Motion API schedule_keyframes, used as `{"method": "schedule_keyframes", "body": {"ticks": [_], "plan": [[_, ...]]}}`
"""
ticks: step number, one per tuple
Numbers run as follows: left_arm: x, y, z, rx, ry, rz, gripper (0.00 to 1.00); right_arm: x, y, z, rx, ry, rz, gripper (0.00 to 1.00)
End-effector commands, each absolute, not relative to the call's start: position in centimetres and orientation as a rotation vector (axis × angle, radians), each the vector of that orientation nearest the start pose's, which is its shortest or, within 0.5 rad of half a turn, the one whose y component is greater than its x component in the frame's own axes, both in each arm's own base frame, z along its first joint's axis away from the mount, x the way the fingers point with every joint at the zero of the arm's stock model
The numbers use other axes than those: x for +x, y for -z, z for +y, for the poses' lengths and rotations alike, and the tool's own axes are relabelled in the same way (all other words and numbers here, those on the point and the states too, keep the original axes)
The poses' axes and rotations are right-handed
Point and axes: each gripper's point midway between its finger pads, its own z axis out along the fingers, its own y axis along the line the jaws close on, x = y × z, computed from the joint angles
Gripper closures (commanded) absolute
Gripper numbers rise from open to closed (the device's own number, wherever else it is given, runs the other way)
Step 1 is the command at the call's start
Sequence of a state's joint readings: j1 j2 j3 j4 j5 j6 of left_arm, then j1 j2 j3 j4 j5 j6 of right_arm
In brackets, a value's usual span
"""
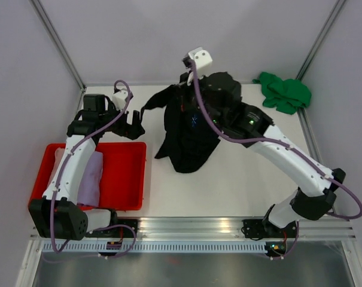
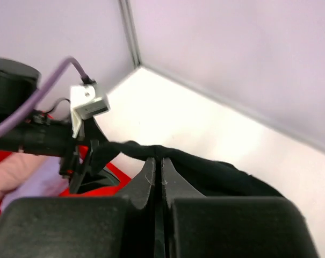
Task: Roll the t-shirts
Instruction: Flatten the tshirt
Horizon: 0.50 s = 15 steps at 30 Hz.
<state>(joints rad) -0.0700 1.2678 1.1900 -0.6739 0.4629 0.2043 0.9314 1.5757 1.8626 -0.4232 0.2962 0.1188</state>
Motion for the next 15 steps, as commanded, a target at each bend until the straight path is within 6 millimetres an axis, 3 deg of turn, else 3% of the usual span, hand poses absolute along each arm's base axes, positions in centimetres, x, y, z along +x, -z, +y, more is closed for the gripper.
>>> {"method": "schedule_keyframes", "body": {"ticks": [1, 4, 5, 6, 7, 8, 10, 11, 12, 15], "plan": [[32.1, -26.9, -11.4, 0.642, 0.554, 2.031, 0.03, 30.1, -46.7, 33.1, -0.560, -0.585, 1.578, 1.00], [31.9, -27.8, -11.9, 0.676, 0.577, 1.995, 0.02, 30.5, -46.2, 29.3, -0.472, -0.563, 1.606, 1.00], [32.0, -27.7, -12.1, 0.688, 0.581, 1.993, 0.02, 31.2, -46.3, 27.4, -0.424, -0.550, 1.613, 1.00], [32.0, -27.6, -12.1, 0.704, 0.574, 1.990, 0.02, 30.7, -46.4, 25.8, -0.396, -0.560, 1.612, 1.00], [32.0, -27.3, -12.6, 0.728, 0.571, 1.991, 0.02, 30.7, -46.6, 24.7, -0.367, -0.579, 1.618, 1.00], [32.0, -26.9, -12.9, 0.745, 0.566, 1.997, 0.02, 31.6, -46.3, 22.1, -0.308, -0.529, 1.642, 1.00], [31.9, -25.7, -14.4, 0.836, 0.524, 2.004, 0.02, 31.4, -46.8, 18.7, -0.238, -0.463, 1.652, 1.00], [31.8, -25.1, -15.0, 0.880, 0.496, 2.009, 0.02, 31.9, -45.7, 16.1, -0.169, -0.366, 1.702, 1.00], [31.1, -23.7, -17.4, 1.004, 0.486, 2.004, 0.02, 31.6, -45.0, 15.0, -0.149, -0.334, 1.722, 1.00], [30.3, -20.0, -19.3, 1.167, 0.406, 2.091, 0.03, 31.3, -40.7, 12.4, -0.066, -0.276, 1.844, 1.00]]}}
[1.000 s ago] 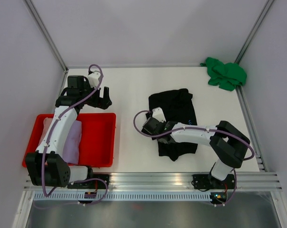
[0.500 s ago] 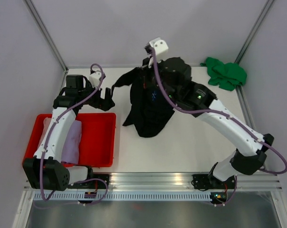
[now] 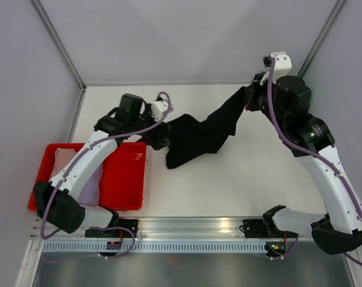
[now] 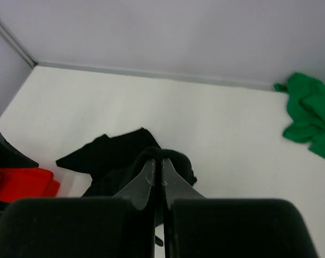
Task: Roll the t-shirts
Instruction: Flatten the tshirt
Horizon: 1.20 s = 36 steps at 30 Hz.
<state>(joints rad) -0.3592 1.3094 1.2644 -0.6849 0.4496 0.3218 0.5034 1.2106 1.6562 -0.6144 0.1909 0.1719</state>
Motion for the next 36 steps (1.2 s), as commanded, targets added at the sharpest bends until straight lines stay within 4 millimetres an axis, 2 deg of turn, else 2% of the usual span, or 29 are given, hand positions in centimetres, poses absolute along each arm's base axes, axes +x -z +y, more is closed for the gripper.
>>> {"method": "schedule_keyframes", "body": {"ticks": [1, 2, 3, 7, 13, 16, 18, 19, 20, 22, 23, 24, 26, 27, 28, 31, 33, 34, 36], "plan": [[29.2, -19.2, -20.6, 1.241, 0.418, 2.105, 0.04, 31.3, -39.5, 11.8, -0.042, -0.257, 1.875, 1.00], [29.0, -19.2, -21.1, 1.269, 0.421, 2.110, 0.05, 30.8, -38.7, 10.6, 0.008, -0.244, 1.896, 1.00], [28.2, -18.0, -21.5, 1.316, 0.424, 2.151, 0.06, 30.8, -37.1, 9.6, 0.041, -0.197, 1.925, 1.00], [27.8, -16.5, -21.0, 1.361, 0.300, 2.212, 0.07, 29.9, -35.7, 6.1, 0.152, -0.126, 1.927, 1.00], [27.8, -15.1, -20.9, 1.413, 0.198, 2.240, 0.07, 29.2, -33.3, 5.1, 0.182, -0.079, 1.978, 1.00], [27.8, -13.4, -21.1, 1.462, 0.203, 2.267, 0.07, 30.3, -32.0, 5.0, 0.205, -0.076, 1.991, 1.00], [27.9, -11.6, -21.6, 1.483, 0.226, 2.315, 0.07, 31.6, -30.6, 5.1, 0.221, -0.080, 2.031, 1.00], [27.7, -11.3, -22.4, 1.490, 0.284, 2.317, 0.06, 32.0, -30.3, 5.1, 0.232, -0.089, 2.042, 1.00], [27.8, -9.8, -23.2, 1.507, 0.322, 2.342, 0.04, 32.6, -30.0, 5.0, 0.242, -0.106, 2.052, 1.00], [27.3, -8.6, -25.3, 1.566, 0.379, 2.319, 0.00, 33.2, -30.2, 4.5, 0.271, -0.119, 2.043, 1.00], [27.3, -7.9, -25.9, 1.602, 0.366, 2.300, 0.00, 33.7, -30.8, 4.4, 0.280, -0.129, 2.031, 1.00], [27.1, -6.2, -27.0, 1.662, 0.325, 2.285, 0.00, 33.9, -31.1, 4.2, 0.288, -0.126, 2.027, 1.00], [27.7, -4.9, -28.4, 1.667, 0.280, 2.255, 0.00, 34.5, -31.4, 3.8, 0.295, -0.108, 2.033, 1.00], [28.3, -3.7, -28.5, 1.659, 0.249, 2.278, 0.02, 34.7, -31.3, 3.7, 0.300, -0.103, 2.037, 1.00], [28.8, -3.5, -28.8, 1.640, 0.242, 2.279, 0.06, 34.8, -31.2, 3.7, 0.297, -0.095, 2.045, 1.00], [30.8, -3.5, -29.5, 1.551, 0.188, 2.277, 0.42, 34.7, -30.5, 3.2, 0.329, -0.077, 2.058, 1.00], [31.4, -5.0, -29.7, 1.495, 0.194, 2.265, 0.84, 34.1, -30.5, 3.3, 0.336, -0.088, 2.053, 1.00], [32.0, -7.6, -29.9, 1.450, 0.196, 2.212, 0.97, 33.8, -30.7, 3.2, 0.335, -0.092, 2.046, 1.00], [32.6, -11.0, -29.7, 1.400, 0.182, 2.139, 0.98, 32.9, -31.4, 2.9, 0.335, -0.086, 2.019, 1.00]]}}
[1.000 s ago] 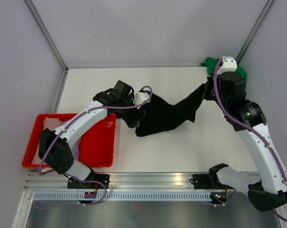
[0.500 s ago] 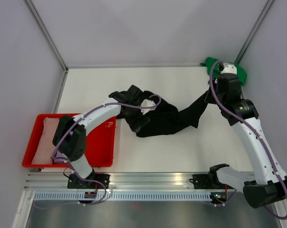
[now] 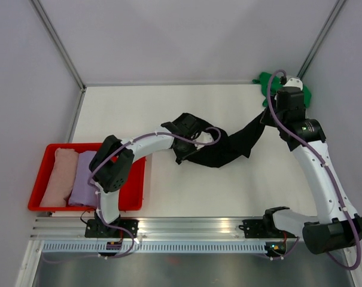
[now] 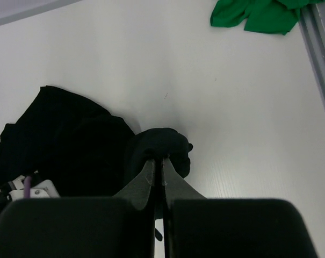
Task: Roll the t-shirts
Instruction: Flatten the tshirt
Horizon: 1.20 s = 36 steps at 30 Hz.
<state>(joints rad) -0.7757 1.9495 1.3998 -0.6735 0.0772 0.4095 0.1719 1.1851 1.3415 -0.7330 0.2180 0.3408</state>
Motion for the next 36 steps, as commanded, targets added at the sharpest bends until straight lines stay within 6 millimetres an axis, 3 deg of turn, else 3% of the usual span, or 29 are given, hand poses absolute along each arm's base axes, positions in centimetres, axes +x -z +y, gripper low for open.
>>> {"method": "schedule_keyframes", "body": {"ticks": [1, 2, 4, 5, 6, 7, 8, 9, 10, 11, 15, 17, 19, 21, 22, 24, 25, 27, 28, 29, 30, 31, 32, 33, 35, 36], "plan": [[32.7, -12.9, -29.6, 1.374, 0.178, 2.102, 0.98, 32.4, -31.6, 2.7, 0.334, -0.082, 2.017, 1.00], [32.7, -16.9, -29.4, 1.322, 0.186, 2.022, 0.98, 31.8, -32.5, 2.6, 0.337, -0.088, 1.996, 1.00], [32.8, -22.0, -29.3, 1.256, 0.199, 1.929, 0.98, 30.8, -33.9, 2.8, 0.327, -0.116, 1.970, 1.00], [31.9, -25.2, -28.5, 1.231, 0.208, 1.887, 0.98, 29.8, -35.6, 3.1, 0.315, -0.156, 1.937, 1.00], [32.3, -29.2, -28.1, 1.169, 0.184, 1.827, 0.98, 29.2, -36.6, 3.2, 0.314, -0.177, 1.914, 1.00], [32.0, -31.5, -27.6, 1.144, 0.184, 1.793, 0.98, 28.4, -37.3, 3.3, 0.315, -0.198, 1.904, 1.00], [31.9, -33.5, -27.1, 1.130, 0.167, 1.755, 0.98, 27.4, -39.2, 3.5, 0.305, -0.239, 1.855, 1.00], [32.1, -37.7, -26.1, 1.052, 0.132, 1.683, 0.98, 26.9, -40.0, 3.7, 0.299, -0.260, 1.836, 1.00], [32.2, -39.7, -25.6, 1.032, 0.103, 1.639, 0.98, 26.1, -40.8, 3.8, 0.301, -0.282, 1.811, 1.00], [32.6, -43.1, -25.0, 0.969, 0.075, 1.584, 0.98, 25.7, -41.3, 4.1, 0.293, -0.308, 1.796, 1.00], [34.4, -48.7, -25.1, 0.862, 0.028, 1.489, 0.98, 26.1, -40.9, 6.2, 0.256, -0.433, 1.807, 1.00], [35.7, -49.1, -25.7, 0.855, -0.010, 1.467, 0.98, 27.1, -39.2, 7.6, 0.275, -0.520, 1.838, 1.00], [38.3, -47.6, -27.5, 0.872, -0.048, 1.463, 0.98, 28.0, -36.5, 8.3, 0.305, -0.566, 1.872, 1.00], [40.4, -47.3, -28.5, 0.852, -0.072, 1.457, 0.98, 28.7, -34.2, 8.6, 0.367, -0.591, 1.903, 1.00], [42.4, -45.5, -30.0, 0.857, -0.076, 1.478, 0.98, 29.4, -31.6, 8.5, 0.403, -0.577, 1.947, 1.00], [45.0, -44.7, -30.6, 0.832, -0.084, 1.481, 0.98, 29.9, -28.7, 8.5, 0.463, -0.569, 2.008, 1.00], [47.2, -41.4, -32.0, 0.848, -0.080, 1.530, 0.98, 30.3, -25.2, 8.4, 0.513, -0.533, 2.093, 1.00], [49.8, -38.9, -32.0, 0.841, -0.058, 1.568, 0.98, 30.1, -21.7, 8.4, 0.579, -0.505, 2.195, 1.00], [50.8, -36.9, -32.5, 0.856, -0.045, 1.597, 0.92, 29.8, -18.4, 8.3, 0.620, -0.463, 2.297, 1.00], [51.8, -32.8, -33.9, 0.933, -0.004, 1.638, 0.82, 29.6, -16.8, 8.2, 0.641, -0.441, 2.342, 0.99], [51.8, -30.1, -35.1, 1.000, 0.031, 1.663, 0.67, 29.3, -15.4, 8.2, 0.658, -0.427, 2.386, 0.72], [51.5, -27.6, -36.1, 1.096, 0.055, 1.667, 0.33, 29.1, -13.2, 8.1, 0.671, -0.385, 2.458, 0.52], [50.5, -22.9, -37.3, 1.210, 0.099, 1.728, 0.22, 29.2, -12.3, 7.7, 0.676, -0.340, 2.488, 0.42], [50.3, -21.3, -37.2, 1.238, 0.082, 1.760, 0.14, 29.1, -10.8, 6.9, 0.690, -0.262, 2.542, 0.29], [49.6, -19.6, -36.5, 1.254, 0.035, 1.842, 0.06, 30.6, -12.0, 6.0, 0.639, -0.193, 2.534, 0.26], [49.3, -20.5, -36.1, 1.231, 0.043, 1.849, 0.05, 31.0, -12.4, 5.7, 0.622, -0.167, 2.538, 0.25]]}}
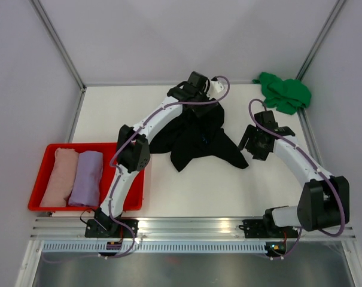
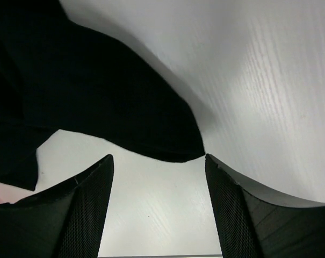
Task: Roll the t-shirts
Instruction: Flatten the tshirt
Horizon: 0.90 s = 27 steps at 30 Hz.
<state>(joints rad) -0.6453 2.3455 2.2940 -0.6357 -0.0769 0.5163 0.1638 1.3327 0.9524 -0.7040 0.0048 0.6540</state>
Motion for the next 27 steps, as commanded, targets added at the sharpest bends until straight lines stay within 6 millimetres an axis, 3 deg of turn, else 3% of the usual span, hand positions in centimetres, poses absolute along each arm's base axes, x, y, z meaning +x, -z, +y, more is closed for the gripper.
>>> {"method": "schedule_keyframes", "body": {"ticks": [1, 2, 3, 5, 6, 7, 9, 10, 11, 12, 13, 14, 17, 21, 22, 23, 24, 25, 26, 27], "plan": [[48.8, -21.7, -35.9, 1.187, 0.077, 1.862, 0.04, 32.0, -13.8, 5.5, 0.605, -0.159, 2.500, 0.25], [47.9, -22.2, -35.9, 1.197, 0.139, 1.870, 0.04, 32.3, -14.2, 5.3, 0.573, -0.144, 2.485, 0.25], [46.6, -25.1, -35.6, 1.184, 0.183, 1.834, 0.04, 32.9, -14.6, 5.5, 0.549, -0.158, 2.461, 0.25], [44.5, -25.3, -35.1, 1.219, 0.242, 1.846, 0.04, 33.0, -14.0, 6.0, 0.486, -0.186, 2.477, 0.28], [42.8, -26.9, -34.0, 1.215, 0.258, 1.851, 0.04, 33.2, -12.9, 6.9, 0.453, -0.238, 2.498, 0.29], [41.2, -24.2, -33.2, 1.270, 0.281, 1.922, 0.04, 33.3, -12.2, 7.3, 0.434, -0.250, 2.514, 0.29], [37.7, -22.3, -30.7, 1.338, 0.283, 2.024, 0.06, 33.8, -10.5, 9.0, 0.372, -0.290, 2.572, 0.29], [35.5, -18.0, -28.7, 1.394, 0.267, 2.149, 0.06, 34.1, -10.1, 9.6, 0.343, -0.293, 2.590, 0.28], [34.4, -16.3, -27.4, 1.412, 0.237, 2.209, 0.06, 34.4, -8.7, 10.8, 0.278, -0.284, 2.635, 0.27], [33.1, -15.3, -26.2, 1.416, 0.226, 2.253, 0.07, 35.5, -9.3, 11.7, 0.233, -0.288, 2.615, 0.26], [31.1, -12.1, -24.6, 1.455, 0.217, 2.348, 0.07, 36.1, -9.2, 12.5, 0.199, -0.283, 2.615, 0.24], [30.3, -11.0, -24.2, 1.442, 0.226, 2.395, 0.07, 36.6, -8.3, 13.7, 0.143, -0.281, 2.622, 0.22], [29.5, -8.3, -24.5, 1.408, 0.272, 2.479, 0.07, 39.1, -7.4, 13.9, 0.119, -0.227, 2.605, 0.21], [31.5, -6.0, -24.8, 1.314, 0.187, 2.515, 0.09, 39.6, -4.8, 13.0, 0.057, -0.142, 2.693, 0.26], [31.9, -5.4, -24.6, 1.296, 0.152, 2.523, 0.11, 39.3, -4.3, 13.1, 0.051, -0.157, 2.714, 0.30], [31.8, -4.5, -24.5, 1.286, 0.142, 2.545, 0.12, 39.2, -3.9, 13.1, 0.050, -0.156, 2.722, 0.47], [31.8, -3.9, -24.3, 1.283, 0.134, 2.556, 0.21, 38.6, -3.5, 12.9, 0.059, -0.148, 2.736, 0.61], [31.5, -3.2, -24.2, 1.282, 0.141, 2.568, 0.29, 38.5, -3.8, 12.8, 0.082, -0.155, 2.732, 0.83], [31.2, -2.9, -24.2, 1.283, 0.146, 2.573, 0.38, 38.5, -4.1, 13.0, 0.088, -0.180, 2.728, 0.95], [31.0, -2.9, -24.1, 1.286, 0.157, 2.575, 0.54, 38.4, -4.4, 13.0, 0.099, -0.190, 2.720, 1.00]]}}
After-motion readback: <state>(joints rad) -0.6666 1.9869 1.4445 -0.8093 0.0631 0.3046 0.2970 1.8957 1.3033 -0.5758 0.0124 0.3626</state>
